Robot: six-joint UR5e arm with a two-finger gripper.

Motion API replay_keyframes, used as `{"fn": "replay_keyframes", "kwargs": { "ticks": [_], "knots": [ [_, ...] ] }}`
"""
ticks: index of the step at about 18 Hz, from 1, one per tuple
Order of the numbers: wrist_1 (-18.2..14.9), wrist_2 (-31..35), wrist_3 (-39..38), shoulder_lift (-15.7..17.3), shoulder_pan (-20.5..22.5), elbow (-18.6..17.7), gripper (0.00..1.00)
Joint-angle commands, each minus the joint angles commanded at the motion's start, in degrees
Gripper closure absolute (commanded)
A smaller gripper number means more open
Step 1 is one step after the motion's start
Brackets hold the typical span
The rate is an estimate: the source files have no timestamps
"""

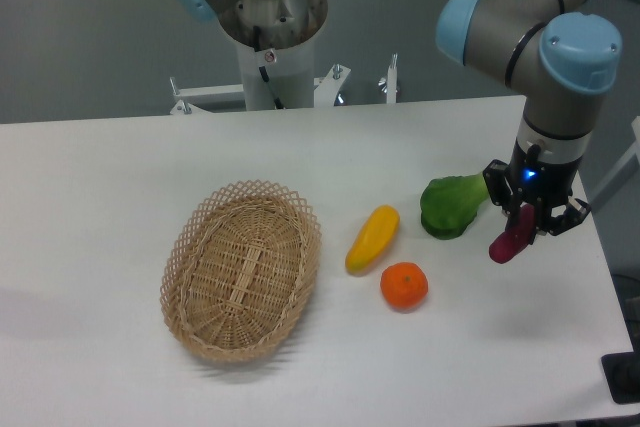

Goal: Place the sweet potato on the table
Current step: 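Hold the purple sweet potato in the gripper above the table, then move the held sweet potato down toward the table beside the orange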

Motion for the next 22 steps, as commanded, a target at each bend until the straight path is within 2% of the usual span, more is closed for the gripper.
{"fn": "replay_keyframes", "kwargs": {
  "ticks": [2, 5, 9, 16, 22],
  "knots": [
    [3.5, -0.1, -3.6, -1.3, -1.5, -0.2, 0.86],
    [12.0, 0.1, -6.3, -4.6, -3.3, -1.3, 0.86],
    [17.6, 5.1, -7.4, -8.8, -5.6, -1.2, 0.85],
    [18.3, 5.8, -7.2, -12.7, -7.6, -1.6, 0.85],
    [19.1, 5.8, -6.7, -12.9, -7.7, -3.9, 0.85]
  ]
}}
